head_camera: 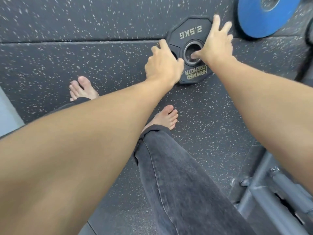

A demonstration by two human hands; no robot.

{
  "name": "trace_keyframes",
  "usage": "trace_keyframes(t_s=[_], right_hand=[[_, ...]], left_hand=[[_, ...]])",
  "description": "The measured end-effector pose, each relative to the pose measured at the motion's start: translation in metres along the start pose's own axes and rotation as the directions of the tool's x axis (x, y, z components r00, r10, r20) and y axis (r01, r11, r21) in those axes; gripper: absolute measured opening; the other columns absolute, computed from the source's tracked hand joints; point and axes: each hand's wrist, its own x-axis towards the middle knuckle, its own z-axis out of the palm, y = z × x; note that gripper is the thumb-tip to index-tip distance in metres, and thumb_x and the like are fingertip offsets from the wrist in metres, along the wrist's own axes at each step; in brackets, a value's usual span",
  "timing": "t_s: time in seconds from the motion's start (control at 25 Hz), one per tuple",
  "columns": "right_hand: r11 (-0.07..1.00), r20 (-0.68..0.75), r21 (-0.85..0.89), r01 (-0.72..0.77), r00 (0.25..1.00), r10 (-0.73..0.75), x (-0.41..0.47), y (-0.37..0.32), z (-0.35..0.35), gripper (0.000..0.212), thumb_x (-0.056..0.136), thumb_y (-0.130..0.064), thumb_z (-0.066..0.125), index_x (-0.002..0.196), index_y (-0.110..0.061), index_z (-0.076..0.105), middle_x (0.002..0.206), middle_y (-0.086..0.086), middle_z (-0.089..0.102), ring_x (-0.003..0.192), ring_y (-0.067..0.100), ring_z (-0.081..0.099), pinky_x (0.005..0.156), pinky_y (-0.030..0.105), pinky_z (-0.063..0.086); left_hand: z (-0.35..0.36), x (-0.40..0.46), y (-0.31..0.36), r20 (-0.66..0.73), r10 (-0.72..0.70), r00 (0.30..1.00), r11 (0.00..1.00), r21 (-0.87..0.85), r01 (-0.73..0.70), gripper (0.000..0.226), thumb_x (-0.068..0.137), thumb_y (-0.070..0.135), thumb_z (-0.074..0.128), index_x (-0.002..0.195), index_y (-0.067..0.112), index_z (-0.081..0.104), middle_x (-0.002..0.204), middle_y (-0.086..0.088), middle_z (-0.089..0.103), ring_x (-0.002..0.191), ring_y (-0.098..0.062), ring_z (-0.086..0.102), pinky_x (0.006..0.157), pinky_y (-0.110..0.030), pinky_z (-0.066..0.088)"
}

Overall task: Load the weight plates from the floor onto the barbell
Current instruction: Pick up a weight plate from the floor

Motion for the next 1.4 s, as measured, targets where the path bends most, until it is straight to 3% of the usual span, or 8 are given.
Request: trace_keyframes(t_s=[0.2, 0.32, 0.44, 0.6, 0.76, 0.92, 1.2, 1.4], right_hand=[[1.0, -0.1, 0.031, -0.003, 0.995, 0.006, 0.004, 0.007, -0.003, 0.092, 0.069, -0.021, 0.09, 0.143, -0.016, 0.035, 0.139, 0.022, 0.036, 0.119, 0.042, 0.052, 0.096, 0.045, 0.046], [0.999, -0.123, 0.033, -0.037, 0.992, 0.04, -0.013, 0.006, -0.009, 0.082, 0.067, -0.02, 0.09, 0.133, -0.015, 0.042, 0.131, 0.021, 0.042, 0.11, 0.04, 0.056, 0.092, 0.041, 0.048], [0.998, -0.137, 0.03, -0.054, 0.989, 0.057, -0.043, 0.004, -0.018, 0.076, 0.068, -0.02, 0.09, 0.127, -0.015, 0.043, 0.128, 0.021, 0.044, 0.106, 0.04, 0.059, 0.087, 0.04, 0.048], [0.999, -0.176, 0.033, -0.002, 0.984, 0.008, -0.094, 0.001, -0.045, 0.076, 0.067, -0.027, 0.09, 0.125, -0.016, 0.042, 0.124, 0.021, 0.046, 0.101, 0.041, 0.061, 0.083, 0.041, 0.049], [0.996, -0.241, 0.003, 0.093, 0.966, -0.09, -0.157, -0.007, -0.103, 0.075, 0.068, -0.031, 0.088, 0.125, -0.016, 0.041, 0.121, 0.019, 0.046, 0.096, 0.04, 0.061, 0.072, 0.038, 0.042], [0.982, -0.351, 0.057, 0.177, 0.925, -0.146, -0.23, -0.016, -0.2, 0.071, 0.069, -0.038, 0.084, 0.123, -0.016, 0.042, 0.116, 0.015, 0.052, 0.095, 0.04, 0.062, 0.069, 0.037, 0.036], [0.883, -0.663, 0.205, 0.422, 0.724, -0.192, -0.416, -0.037, -0.434, 0.074, 0.068, -0.047, 0.077, 0.128, -0.016, 0.047, 0.106, 0.009, 0.055, 0.086, 0.035, 0.061, 0.068, 0.033, 0.036], [0.694, -0.876, 0.29, 0.659, 0.475, -0.085, -0.563, -0.041, -0.562, 0.072, 0.065, -0.034, 0.08, 0.125, -0.011, 0.049, 0.103, 0.007, 0.049, 0.075, 0.021, 0.053, 0.065, 0.031, 0.048]], left_hand=[[0.007, 0.003, -0.006, -0.008, -0.045, 0.999, 0.998, -0.048, 0.045, 0.065, 0.095, 0.04, 0.058, 0.146, 0.013, 0.028, 0.14, -0.012, 0.044, 0.12, -0.035, 0.055, 0.084, -0.038, 0.041], [-0.002, -0.005, -0.005, 0.011, -0.075, 0.997, 0.994, -0.08, 0.075, 0.08, 0.095, 0.041, 0.06, 0.154, 0.013, 0.016, 0.147, -0.015, 0.038, 0.121, -0.035, 0.055, 0.079, -0.034, 0.038], [-0.016, -0.017, -0.002, 0.04, -0.09, 0.995, 0.99, -0.103, 0.093, 0.093, 0.091, 0.045, 0.065, 0.158, 0.015, 0.006, 0.152, -0.017, 0.034, 0.126, -0.036, 0.053, 0.089, -0.037, 0.044], [-0.035, -0.049, 0.003, 0.104, -0.103, 0.989, 0.973, -0.197, 0.122, 0.108, 0.077, 0.041, 0.081, 0.156, 0.019, 0.011, 0.146, -0.018, 0.04, 0.125, -0.036, 0.053, 0.093, -0.037, 0.044], [-0.073, -0.113, 0.015, -0.077, -0.158, 0.984, 0.95, -0.285, 0.13, 0.094, 0.072, 0.035, 0.085, 0.145, 0.023, 0.027, 0.13, -0.019, 0.047, 0.111, -0.038, 0.059, 0.077, -0.034, 0.038], [-0.164, -0.185, 0.043, -0.289, -0.072, 0.955, 0.947, -0.32, -0.025, 0.08, 0.072, 0.036, 0.081, 0.137, 0.026, 0.036, 0.121, -0.015, 0.051, 0.107, -0.038, 0.058, 0.079, -0.035, 0.038], [-0.392, -0.377, 0.112, -0.647, 0.155, 0.746, 0.89, -0.236, -0.389, 0.08, 0.064, 0.038, 0.077, 0.136, 0.029, 0.044, 0.106, -0.005, 0.052, 0.089, -0.027, 0.056, 0.077, -0.033, 0.044], [-0.517, -0.525, 0.14, -0.82, 0.322, 0.473, 0.725, -0.108, -0.68, 0.071, 0.061, 0.043, 0.075, 0.127, 0.03, 0.052, 0.105, 0.001, 0.061, 0.087, -0.014, 0.053, 0.072, -0.028, 0.041]])
